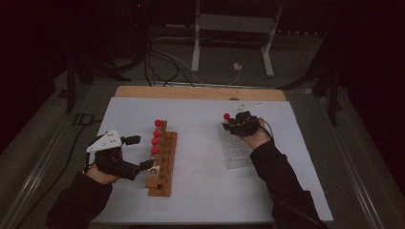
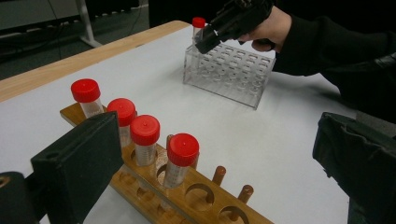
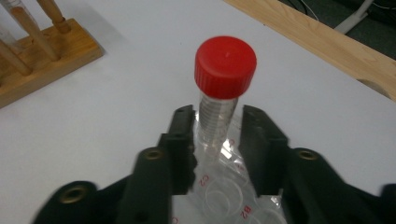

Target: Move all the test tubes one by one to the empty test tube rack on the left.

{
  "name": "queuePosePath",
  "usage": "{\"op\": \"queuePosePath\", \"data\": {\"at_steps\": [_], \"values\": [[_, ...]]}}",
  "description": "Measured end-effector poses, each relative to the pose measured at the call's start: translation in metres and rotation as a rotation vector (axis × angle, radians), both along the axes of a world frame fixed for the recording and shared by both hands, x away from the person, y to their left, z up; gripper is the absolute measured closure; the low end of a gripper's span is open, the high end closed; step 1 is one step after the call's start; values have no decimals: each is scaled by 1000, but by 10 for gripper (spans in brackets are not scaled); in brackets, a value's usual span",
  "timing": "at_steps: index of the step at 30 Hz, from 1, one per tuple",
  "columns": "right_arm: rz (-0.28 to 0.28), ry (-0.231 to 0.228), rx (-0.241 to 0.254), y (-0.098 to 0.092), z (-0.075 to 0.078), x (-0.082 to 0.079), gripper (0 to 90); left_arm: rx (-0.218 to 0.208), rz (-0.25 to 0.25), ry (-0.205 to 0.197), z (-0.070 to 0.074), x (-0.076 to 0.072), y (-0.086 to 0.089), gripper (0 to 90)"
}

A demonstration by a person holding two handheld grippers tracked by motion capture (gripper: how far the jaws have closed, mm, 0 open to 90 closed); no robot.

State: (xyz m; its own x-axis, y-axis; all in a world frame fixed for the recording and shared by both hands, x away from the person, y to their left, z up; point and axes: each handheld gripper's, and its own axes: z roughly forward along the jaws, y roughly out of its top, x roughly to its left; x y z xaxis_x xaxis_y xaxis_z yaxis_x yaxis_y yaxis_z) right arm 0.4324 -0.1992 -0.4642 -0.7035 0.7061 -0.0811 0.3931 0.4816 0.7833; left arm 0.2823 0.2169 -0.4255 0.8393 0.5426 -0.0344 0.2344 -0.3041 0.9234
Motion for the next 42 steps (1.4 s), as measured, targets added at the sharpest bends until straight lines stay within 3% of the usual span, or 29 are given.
{"op": "queuePosePath", "data": {"at_steps": [3, 10, 17, 42], "values": [[4, 6, 2, 1, 0, 1, 741, -1, 1, 0, 0, 0, 0, 23], [7, 16, -6, 2, 2, 2, 754, -1, -3, 2, -1, 0, 0, 23], [2, 17, 21, 0, 9, 0, 755, -1, -7, 4, -1, 0, 0, 23], [21, -66, 47, -5, 53, -24, 755, -3, -25, 0, 5, -1, -1, 23]]}}
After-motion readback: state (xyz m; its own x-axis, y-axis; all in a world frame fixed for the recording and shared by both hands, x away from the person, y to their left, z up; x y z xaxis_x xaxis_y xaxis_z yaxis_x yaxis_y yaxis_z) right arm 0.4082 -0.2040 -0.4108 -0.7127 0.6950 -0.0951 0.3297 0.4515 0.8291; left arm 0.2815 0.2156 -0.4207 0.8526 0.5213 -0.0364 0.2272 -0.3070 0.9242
